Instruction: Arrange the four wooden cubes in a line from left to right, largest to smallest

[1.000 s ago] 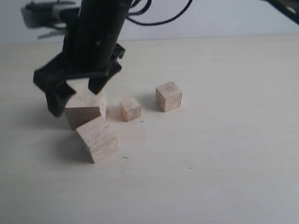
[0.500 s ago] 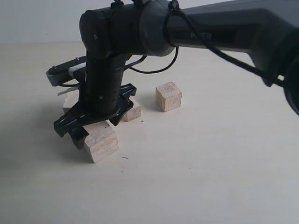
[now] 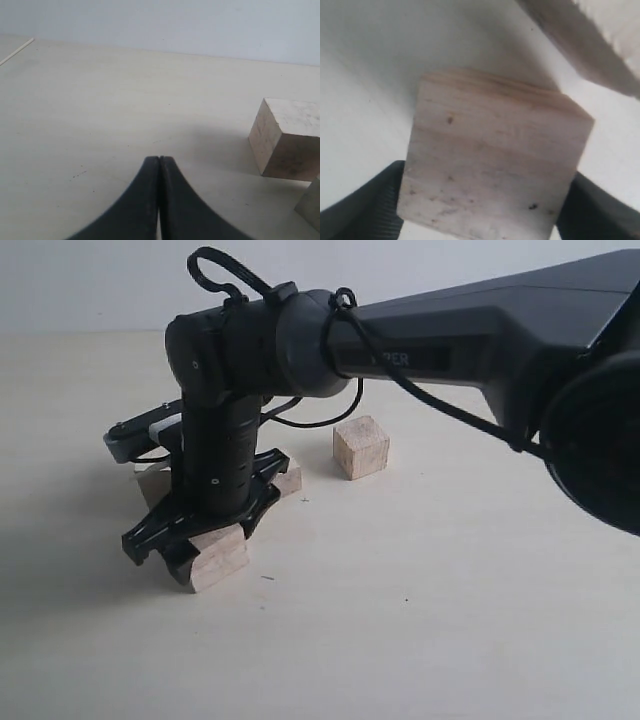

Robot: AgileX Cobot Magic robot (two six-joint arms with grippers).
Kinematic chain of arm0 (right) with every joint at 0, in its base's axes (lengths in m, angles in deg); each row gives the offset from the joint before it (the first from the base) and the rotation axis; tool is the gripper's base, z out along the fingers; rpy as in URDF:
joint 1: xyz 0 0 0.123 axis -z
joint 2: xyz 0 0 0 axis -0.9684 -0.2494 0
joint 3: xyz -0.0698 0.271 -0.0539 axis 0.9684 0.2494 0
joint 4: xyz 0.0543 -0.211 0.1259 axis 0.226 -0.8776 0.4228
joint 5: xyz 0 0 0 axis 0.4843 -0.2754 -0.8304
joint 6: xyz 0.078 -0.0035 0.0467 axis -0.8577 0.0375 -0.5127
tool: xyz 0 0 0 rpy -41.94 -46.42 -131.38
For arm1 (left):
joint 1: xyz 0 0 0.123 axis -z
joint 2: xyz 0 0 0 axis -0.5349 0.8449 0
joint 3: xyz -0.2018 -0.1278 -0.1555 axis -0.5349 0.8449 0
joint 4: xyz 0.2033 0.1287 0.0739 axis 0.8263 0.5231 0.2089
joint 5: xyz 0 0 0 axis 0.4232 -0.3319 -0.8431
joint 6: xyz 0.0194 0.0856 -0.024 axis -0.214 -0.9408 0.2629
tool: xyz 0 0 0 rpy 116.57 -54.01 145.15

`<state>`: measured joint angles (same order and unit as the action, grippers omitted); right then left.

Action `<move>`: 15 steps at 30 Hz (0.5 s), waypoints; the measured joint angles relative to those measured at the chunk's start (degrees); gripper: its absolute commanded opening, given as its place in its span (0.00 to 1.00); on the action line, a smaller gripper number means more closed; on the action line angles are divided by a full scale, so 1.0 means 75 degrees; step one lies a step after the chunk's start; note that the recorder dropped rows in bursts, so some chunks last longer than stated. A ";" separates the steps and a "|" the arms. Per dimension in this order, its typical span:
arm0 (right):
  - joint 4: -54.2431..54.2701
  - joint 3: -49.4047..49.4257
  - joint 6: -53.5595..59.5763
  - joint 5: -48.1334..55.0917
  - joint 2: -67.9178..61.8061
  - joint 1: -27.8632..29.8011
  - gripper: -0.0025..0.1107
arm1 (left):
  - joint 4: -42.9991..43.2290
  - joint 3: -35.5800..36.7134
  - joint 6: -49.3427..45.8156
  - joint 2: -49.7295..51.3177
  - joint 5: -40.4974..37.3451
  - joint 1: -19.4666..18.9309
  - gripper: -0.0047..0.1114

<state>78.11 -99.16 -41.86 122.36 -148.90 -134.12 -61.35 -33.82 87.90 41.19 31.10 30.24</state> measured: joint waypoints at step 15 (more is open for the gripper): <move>-0.1046 0.0000 0.2117 0.1435 0.1020 0.0327 0.02 | 0.0000 0.0000 0.0000 0.0000 0.0000 0.0000 0.04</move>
<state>70.27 -99.16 -25.97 133.12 -141.25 -131.67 -61.35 -33.82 87.90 41.19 31.10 30.24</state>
